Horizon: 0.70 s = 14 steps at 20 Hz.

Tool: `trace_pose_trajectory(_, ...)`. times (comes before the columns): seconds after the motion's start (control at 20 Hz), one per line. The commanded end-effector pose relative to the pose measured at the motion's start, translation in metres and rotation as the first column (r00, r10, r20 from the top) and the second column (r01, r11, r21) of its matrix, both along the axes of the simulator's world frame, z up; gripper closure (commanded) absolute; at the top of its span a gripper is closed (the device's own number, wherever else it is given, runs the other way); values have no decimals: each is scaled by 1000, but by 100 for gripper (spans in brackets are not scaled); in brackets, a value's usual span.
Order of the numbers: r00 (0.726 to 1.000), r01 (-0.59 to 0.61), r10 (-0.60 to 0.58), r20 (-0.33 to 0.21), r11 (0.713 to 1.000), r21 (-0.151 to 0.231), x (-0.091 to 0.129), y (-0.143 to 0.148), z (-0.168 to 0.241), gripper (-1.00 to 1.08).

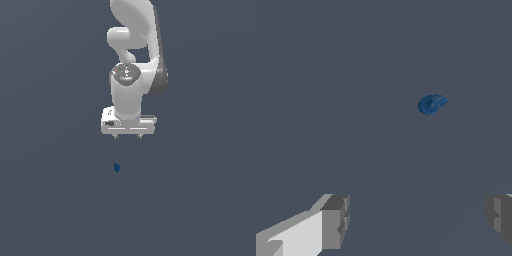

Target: Pick up the object and move it to a goal position.

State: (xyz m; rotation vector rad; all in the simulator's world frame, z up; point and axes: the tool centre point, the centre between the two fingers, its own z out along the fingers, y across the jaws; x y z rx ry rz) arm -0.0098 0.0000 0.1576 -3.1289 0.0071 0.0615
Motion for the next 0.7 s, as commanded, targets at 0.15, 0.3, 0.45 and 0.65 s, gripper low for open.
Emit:
trace_pose_trajectory(0.15, 1000, -10, 10, 3, 1000, -1, 1, 6, 2, -92)
trace_pose_trajectory(0.3, 999, -37, 37, 11, 999, -3, 3, 23, 9, -92)
trace_pose_trajectory(0.45, 998, -54, 54, 14, 999, -4, 4, 32, 13, -92)
trace_pose_trajectory(0.65, 999, -47, 47, 14, 999, -4, 5, 30, 12, -92)
